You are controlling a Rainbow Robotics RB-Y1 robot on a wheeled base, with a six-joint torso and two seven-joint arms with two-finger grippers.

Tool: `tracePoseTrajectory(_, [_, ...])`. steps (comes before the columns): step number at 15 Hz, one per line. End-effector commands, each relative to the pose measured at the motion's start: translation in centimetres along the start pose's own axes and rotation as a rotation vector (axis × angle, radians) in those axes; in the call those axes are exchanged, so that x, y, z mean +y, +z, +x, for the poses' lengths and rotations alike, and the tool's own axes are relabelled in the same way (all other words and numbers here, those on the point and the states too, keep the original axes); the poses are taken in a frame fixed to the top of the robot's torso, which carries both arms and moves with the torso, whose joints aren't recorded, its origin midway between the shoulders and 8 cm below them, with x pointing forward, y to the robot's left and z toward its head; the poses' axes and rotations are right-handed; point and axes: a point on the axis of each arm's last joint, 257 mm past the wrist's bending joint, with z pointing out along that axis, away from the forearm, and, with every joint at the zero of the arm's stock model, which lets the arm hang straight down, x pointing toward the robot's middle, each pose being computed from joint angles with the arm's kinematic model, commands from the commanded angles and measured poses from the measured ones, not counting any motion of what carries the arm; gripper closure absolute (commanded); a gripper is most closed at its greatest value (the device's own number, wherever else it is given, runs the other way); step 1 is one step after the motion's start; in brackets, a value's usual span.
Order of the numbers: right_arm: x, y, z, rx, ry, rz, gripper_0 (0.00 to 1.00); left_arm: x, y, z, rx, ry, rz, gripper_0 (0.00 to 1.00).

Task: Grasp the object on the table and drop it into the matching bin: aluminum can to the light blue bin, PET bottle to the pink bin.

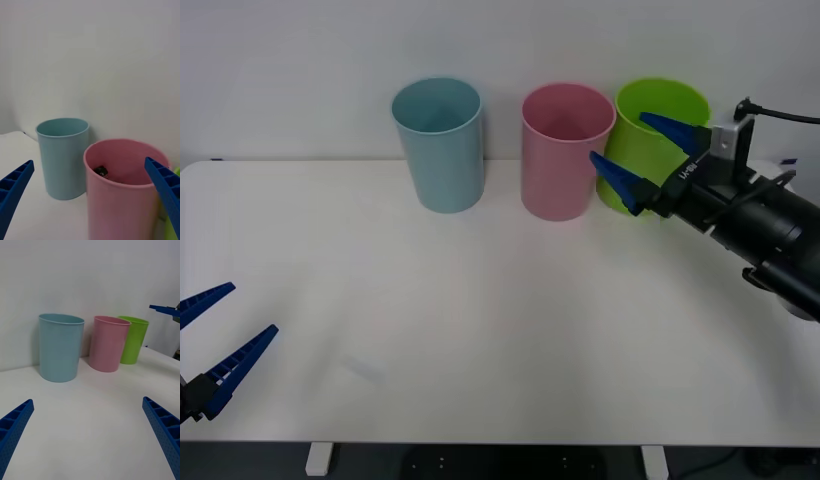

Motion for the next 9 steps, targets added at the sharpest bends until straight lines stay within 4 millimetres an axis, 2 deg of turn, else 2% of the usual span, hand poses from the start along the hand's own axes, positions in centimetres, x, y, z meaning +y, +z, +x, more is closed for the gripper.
tracePoseTrajectory(1, [1.4, -2.8, 1.3, 0.028, -0.001, -0.011, 0.0, 0.0, 0.0, 0.0, 0.0, 0.0, 0.0, 0.0])
tracePoseTrajectory(7, [4.3, -8.6, 4.3, 0.092, -0.025, -0.072, 0.0, 0.0, 0.0, 0.0, 0.0, 0.0, 0.0, 0.0])
tracePoseTrajectory(9, [5.0, -11.1, 5.1, 0.109, -0.083, -0.105, 0.0, 0.0, 0.0, 0.0, 0.0, 0.0, 0.0, 0.0])
